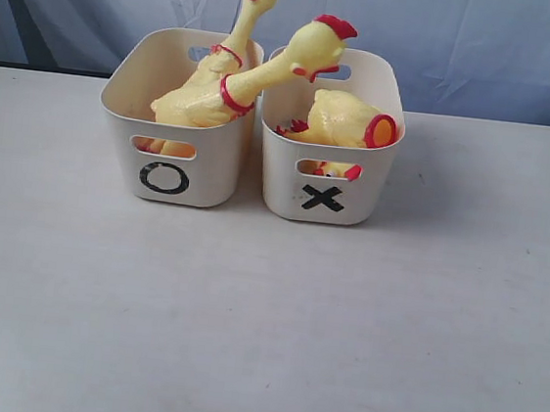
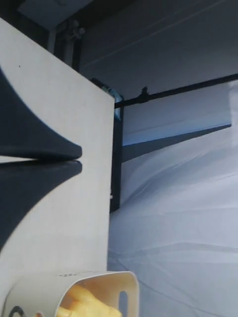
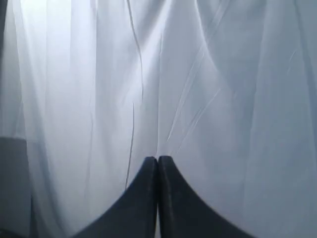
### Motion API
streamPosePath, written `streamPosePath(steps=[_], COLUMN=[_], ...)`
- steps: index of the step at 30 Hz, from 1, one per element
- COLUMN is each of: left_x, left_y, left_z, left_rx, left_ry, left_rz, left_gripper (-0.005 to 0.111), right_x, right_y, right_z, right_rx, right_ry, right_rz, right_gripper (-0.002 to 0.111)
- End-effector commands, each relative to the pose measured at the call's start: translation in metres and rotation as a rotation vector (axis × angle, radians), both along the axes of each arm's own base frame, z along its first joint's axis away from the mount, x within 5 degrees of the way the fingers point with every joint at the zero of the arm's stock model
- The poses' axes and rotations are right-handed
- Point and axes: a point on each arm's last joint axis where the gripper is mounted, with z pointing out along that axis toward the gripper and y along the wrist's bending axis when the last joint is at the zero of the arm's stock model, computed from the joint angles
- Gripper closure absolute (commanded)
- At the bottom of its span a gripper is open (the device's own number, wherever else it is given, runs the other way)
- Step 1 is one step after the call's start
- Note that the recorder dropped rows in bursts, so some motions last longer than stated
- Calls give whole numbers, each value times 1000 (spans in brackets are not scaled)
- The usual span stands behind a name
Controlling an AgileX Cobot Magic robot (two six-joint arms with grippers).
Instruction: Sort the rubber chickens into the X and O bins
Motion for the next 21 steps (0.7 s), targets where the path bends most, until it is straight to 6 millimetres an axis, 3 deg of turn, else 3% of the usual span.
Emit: streamPosePath(steps=[1, 9, 21], left_x=[-30, -62, -115], left_y=[5, 5, 6], left_z=[7, 13, 14], left_rx=[-10, -16, -22], left_ry=[-112, -232, -425], left_rz=[54, 53, 52], left_gripper=[107, 107, 107], right_x=[-35, -89, -196], right_y=[-19, -35, -41], right_z=[11, 17, 8], right_rx=[35, 74, 120], right_ry=[-105, -246, -517], right_rz=[-79, -182, -273], right_gripper=[109, 109, 109])
